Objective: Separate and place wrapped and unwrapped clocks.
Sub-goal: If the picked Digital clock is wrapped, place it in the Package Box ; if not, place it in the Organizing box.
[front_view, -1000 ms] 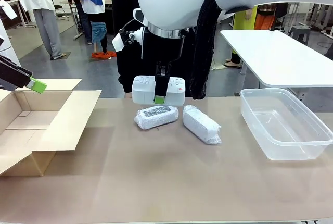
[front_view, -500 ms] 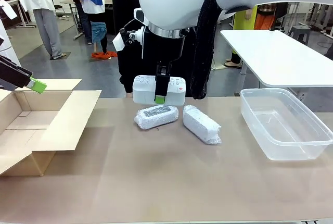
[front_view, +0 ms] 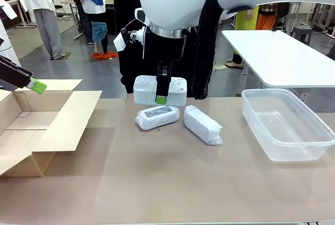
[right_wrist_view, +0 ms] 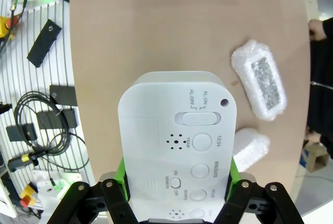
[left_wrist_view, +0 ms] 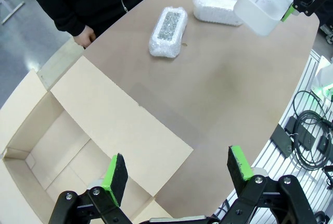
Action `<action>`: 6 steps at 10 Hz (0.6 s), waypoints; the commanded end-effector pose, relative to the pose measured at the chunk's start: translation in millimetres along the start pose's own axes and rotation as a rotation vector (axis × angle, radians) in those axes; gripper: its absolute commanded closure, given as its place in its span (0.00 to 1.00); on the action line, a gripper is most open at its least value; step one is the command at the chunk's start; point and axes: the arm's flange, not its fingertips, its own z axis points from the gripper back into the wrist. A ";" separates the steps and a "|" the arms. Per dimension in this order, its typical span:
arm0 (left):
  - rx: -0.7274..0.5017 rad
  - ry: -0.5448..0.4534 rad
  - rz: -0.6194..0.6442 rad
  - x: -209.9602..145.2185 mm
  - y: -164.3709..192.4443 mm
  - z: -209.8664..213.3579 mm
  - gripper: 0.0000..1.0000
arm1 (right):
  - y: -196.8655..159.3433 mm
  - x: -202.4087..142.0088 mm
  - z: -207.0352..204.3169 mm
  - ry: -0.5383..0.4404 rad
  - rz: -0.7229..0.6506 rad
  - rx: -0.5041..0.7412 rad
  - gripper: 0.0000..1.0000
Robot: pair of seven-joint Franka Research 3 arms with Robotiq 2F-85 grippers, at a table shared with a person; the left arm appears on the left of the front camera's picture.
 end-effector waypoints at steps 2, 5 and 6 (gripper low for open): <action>-0.015 -0.003 0.000 -0.8 0.2 -0.1 0.00 | 1.6 -2.9 2.1 0.008 0.009 -0.002 0.73; -0.015 -0.003 0.000 -0.8 0.2 -0.1 0.00 | -49.3 -62.8 56.0 -0.054 -0.360 -0.081 0.22; -0.015 -0.003 0.000 -0.8 0.2 -0.1 0.00 | -63.9 -111.5 79.9 -0.061 -0.533 -0.186 0.22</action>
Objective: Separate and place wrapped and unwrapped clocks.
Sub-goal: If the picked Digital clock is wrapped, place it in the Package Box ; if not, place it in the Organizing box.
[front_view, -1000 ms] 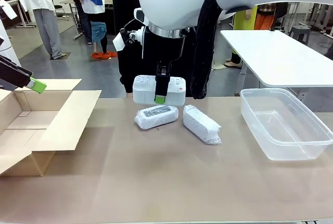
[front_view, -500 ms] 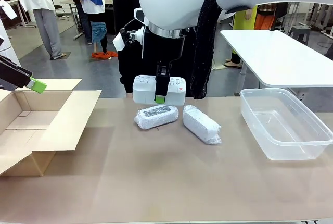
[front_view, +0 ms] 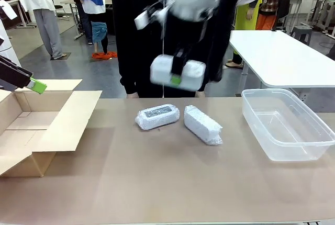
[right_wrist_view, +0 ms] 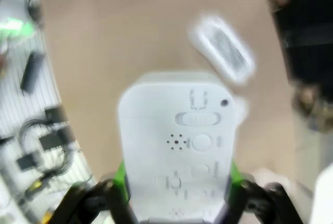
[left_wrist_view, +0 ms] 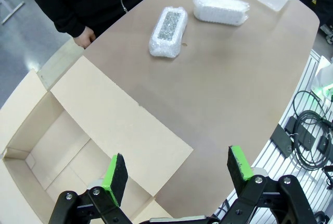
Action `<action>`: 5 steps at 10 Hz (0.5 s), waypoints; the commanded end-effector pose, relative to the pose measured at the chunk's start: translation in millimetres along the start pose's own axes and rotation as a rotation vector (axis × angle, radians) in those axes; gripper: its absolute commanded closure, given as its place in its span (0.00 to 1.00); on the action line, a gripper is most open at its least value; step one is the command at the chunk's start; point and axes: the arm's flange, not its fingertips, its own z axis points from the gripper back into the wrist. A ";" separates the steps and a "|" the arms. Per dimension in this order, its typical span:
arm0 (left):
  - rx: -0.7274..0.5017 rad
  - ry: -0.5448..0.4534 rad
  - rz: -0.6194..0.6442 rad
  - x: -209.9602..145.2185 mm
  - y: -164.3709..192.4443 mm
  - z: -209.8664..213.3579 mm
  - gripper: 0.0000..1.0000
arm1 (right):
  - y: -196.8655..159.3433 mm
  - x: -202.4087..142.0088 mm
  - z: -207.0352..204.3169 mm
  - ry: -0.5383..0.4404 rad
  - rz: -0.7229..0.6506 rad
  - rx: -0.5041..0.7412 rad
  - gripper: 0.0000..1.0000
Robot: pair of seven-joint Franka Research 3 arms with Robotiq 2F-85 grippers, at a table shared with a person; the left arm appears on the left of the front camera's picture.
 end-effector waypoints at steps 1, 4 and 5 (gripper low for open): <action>-0.015 -0.002 0.000 -0.6 -0.1 -0.4 0.00 | -46.3 -64.1 36.2 0.001 -0.355 -0.192 0.22; -0.015 -0.002 0.000 -0.6 -0.1 -0.4 0.00 | -106.2 -169.7 37.4 0.017 -0.841 -0.336 0.22; -0.015 -0.002 0.000 -0.6 -0.1 -0.4 0.00 | -116.7 -202.7 29.0 0.013 -0.932 -0.317 0.22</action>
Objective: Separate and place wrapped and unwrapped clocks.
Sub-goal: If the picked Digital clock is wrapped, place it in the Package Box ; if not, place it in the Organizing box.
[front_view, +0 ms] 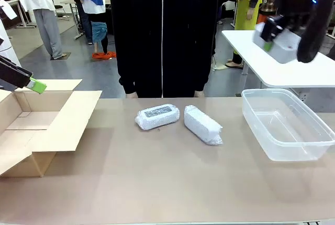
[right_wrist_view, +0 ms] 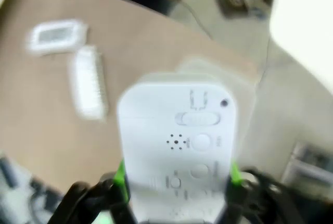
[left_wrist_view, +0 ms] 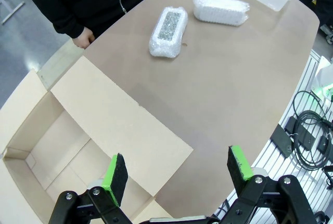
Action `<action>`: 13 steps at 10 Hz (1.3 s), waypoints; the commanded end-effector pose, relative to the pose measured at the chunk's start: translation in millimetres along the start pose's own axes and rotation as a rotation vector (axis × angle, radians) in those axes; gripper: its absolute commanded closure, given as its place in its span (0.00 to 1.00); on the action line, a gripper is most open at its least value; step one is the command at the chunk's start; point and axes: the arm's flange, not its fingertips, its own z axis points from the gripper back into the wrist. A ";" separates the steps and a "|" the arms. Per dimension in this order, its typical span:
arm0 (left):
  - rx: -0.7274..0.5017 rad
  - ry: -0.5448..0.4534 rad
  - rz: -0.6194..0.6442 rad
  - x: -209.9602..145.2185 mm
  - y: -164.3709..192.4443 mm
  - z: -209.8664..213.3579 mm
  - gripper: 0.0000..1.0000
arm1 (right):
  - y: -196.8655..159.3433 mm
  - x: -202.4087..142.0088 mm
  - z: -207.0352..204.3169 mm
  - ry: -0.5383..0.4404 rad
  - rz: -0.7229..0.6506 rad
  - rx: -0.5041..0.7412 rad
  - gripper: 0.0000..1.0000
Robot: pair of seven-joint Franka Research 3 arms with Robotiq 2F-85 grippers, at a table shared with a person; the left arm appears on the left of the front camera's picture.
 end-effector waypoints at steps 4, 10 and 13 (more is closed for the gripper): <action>-0.015 -0.002 0.000 -0.6 -0.1 -0.4 0.00 | -51.2 -75.3 -88.6 -0.002 -0.238 -0.039 0.22; -0.015 -0.002 0.000 -0.6 -0.1 -0.4 0.00 | -44.8 -109.4 -197.7 -0.028 -0.252 0.171 0.22; -0.015 -0.002 0.000 -0.6 -0.1 -0.4 0.00 | -36.1 -118.3 -237.6 0.026 -0.242 0.233 0.22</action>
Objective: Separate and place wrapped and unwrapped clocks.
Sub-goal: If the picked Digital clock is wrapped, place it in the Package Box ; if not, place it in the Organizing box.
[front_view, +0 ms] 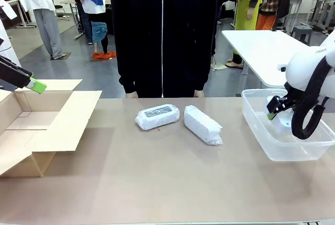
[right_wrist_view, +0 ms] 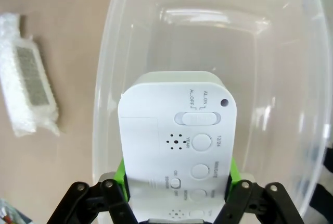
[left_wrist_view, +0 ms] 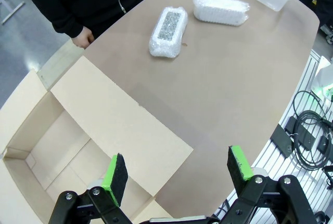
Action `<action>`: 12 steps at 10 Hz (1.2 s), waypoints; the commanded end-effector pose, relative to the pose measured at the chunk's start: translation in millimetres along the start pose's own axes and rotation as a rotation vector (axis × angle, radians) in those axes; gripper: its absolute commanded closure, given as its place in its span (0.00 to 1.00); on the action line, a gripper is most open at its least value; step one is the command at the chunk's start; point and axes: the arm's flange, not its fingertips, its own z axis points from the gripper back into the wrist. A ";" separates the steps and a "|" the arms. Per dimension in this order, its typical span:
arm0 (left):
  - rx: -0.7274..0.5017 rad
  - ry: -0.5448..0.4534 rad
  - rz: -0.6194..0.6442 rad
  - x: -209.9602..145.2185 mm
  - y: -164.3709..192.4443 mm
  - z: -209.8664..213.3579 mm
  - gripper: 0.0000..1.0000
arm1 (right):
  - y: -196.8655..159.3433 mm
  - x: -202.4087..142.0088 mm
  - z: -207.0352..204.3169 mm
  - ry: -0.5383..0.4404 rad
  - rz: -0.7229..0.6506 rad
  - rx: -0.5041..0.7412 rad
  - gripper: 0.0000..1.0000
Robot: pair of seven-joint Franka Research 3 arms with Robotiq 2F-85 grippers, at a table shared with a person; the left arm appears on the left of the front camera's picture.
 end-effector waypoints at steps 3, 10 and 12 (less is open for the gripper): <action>-0.015 -0.003 0.000 -0.6 0.0 -0.4 0.00 | -19.8 -4.8 -36.0 0.032 -0.034 0.013 0.22; -0.015 -0.003 0.000 -0.6 0.0 -0.4 0.00 | -26.9 -2.7 -33.9 0.060 -0.050 -0.108 0.00; -0.015 -0.003 0.000 -0.6 0.0 -0.4 0.00 | -18.7 6.0 -6.9 0.059 -0.032 -0.069 0.00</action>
